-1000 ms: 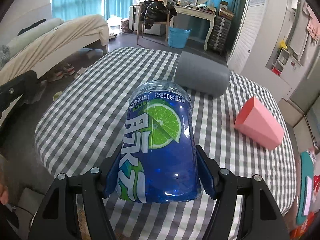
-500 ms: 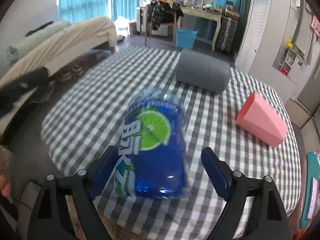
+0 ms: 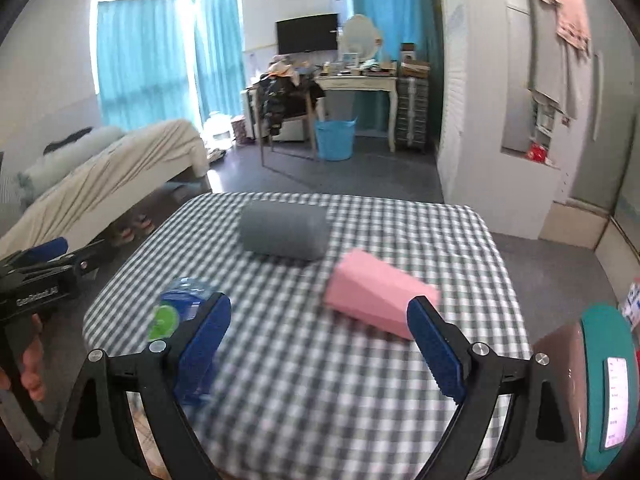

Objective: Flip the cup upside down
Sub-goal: 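Close the left gripper on the bottle while the right gripper releases it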

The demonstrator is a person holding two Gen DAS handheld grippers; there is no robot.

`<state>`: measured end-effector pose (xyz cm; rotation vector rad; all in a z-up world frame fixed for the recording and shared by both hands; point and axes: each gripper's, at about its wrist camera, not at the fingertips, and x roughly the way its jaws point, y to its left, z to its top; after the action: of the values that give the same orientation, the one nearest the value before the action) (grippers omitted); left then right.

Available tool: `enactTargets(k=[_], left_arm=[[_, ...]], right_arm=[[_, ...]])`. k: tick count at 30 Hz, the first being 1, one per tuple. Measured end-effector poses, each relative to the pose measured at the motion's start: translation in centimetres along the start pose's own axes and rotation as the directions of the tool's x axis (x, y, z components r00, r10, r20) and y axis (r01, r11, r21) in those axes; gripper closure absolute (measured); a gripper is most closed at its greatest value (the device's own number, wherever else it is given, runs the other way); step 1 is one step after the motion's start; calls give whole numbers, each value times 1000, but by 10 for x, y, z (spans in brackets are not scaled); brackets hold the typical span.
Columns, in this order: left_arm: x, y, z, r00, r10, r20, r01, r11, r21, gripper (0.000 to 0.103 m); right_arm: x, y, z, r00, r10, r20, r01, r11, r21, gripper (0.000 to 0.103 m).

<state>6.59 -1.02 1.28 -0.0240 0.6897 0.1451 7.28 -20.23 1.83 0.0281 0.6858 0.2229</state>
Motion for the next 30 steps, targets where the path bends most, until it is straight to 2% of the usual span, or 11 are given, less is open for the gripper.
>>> enactTargets(k=[4, 7, 13, 23, 25, 28, 30], left_arm=[[14, -29, 4, 997, -24, -76, 26, 999, 29, 3], [33, -42, 1, 986, -32, -165, 37, 999, 29, 3], [62, -51, -5, 962, -25, -273, 30, 999, 16, 3], [94, -48, -9, 923, -52, -380, 44, 999, -30, 5], [97, -49, -10, 913, -70, -401, 62, 998, -34, 12], [105, -50, -12, 893, -94, -440, 81, 996, -48, 28], [106, -50, -11, 891, -102, -442, 87, 995, -52, 28]], right_arm=[[4, -29, -3, 1000, -4, -9, 5, 999, 40, 13], [7, -45, -7, 1000, 0, -22, 2, 998, 63, 13], [21, -60, -17, 999, 8, -52, -2, 995, 102, 13], [41, -73, -23, 997, 16, -75, -6, 992, 127, 13], [43, -75, -24, 997, 14, -78, -4, 991, 133, 13], [45, -75, -25, 997, 11, -83, 1, 990, 140, 13], [46, -76, -25, 996, 11, -84, 1, 990, 142, 13]])
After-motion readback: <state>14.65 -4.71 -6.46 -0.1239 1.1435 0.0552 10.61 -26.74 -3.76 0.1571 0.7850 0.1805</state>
